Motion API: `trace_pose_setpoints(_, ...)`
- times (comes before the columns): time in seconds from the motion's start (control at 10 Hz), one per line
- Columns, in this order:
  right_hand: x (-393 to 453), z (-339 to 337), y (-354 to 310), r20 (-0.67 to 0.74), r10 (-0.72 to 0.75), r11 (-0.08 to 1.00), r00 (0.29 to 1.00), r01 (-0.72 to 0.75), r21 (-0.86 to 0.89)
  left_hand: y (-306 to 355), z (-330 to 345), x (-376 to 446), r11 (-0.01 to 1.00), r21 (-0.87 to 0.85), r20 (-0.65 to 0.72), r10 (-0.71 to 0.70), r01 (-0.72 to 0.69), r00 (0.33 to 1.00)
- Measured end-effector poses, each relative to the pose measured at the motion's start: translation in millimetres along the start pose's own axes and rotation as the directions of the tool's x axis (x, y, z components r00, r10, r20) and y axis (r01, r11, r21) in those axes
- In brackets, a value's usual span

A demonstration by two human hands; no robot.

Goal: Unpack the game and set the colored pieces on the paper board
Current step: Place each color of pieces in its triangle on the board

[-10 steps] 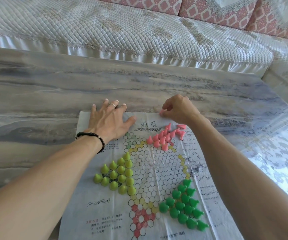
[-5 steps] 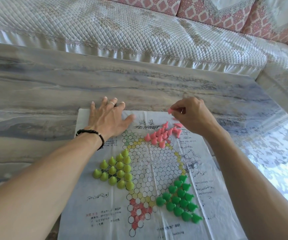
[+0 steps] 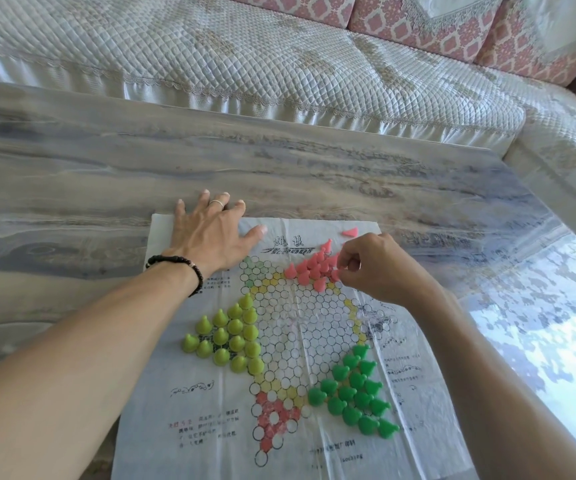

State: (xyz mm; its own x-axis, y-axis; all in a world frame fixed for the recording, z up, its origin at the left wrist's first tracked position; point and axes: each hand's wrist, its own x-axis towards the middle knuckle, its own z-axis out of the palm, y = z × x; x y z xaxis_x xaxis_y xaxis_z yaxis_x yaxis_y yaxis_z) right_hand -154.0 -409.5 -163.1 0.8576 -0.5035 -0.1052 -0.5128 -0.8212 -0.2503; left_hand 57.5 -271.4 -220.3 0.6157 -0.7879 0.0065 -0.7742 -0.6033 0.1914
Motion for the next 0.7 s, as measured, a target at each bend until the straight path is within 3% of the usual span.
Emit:
trace_pose_setpoints(0.3, -1, -8, 4, -0.064, -0.009, 0.997, 0.998, 0.014, 0.077, 0, 0, 0, 1.000, 0.003, -0.006, 0.001, -0.001, 1.000)
trace_pose_setpoints(0.4, 9, -14, 8, -0.170, -0.015, 0.996, 0.985, 0.030, 0.084, 0, 0, 0, 1.000, 0.003, -0.009, 0.001, -0.001, 1.000)
trace_pose_setpoints(0.5, 25, -15, 5, -0.165, -0.024, 0.994, 0.986, 0.041, 0.102, 0, 0, 1, 1.000, 0.009, -0.002, -0.002, 0.002, 1.000)
trace_pose_setpoints(0.7, 46, -9, 0, 0.004, -0.052, 0.998, 0.999, 0.051, 0.027, 0, 0, 0, 1.000, 0.023, 0.002, -0.005, 0.005, 1.000)
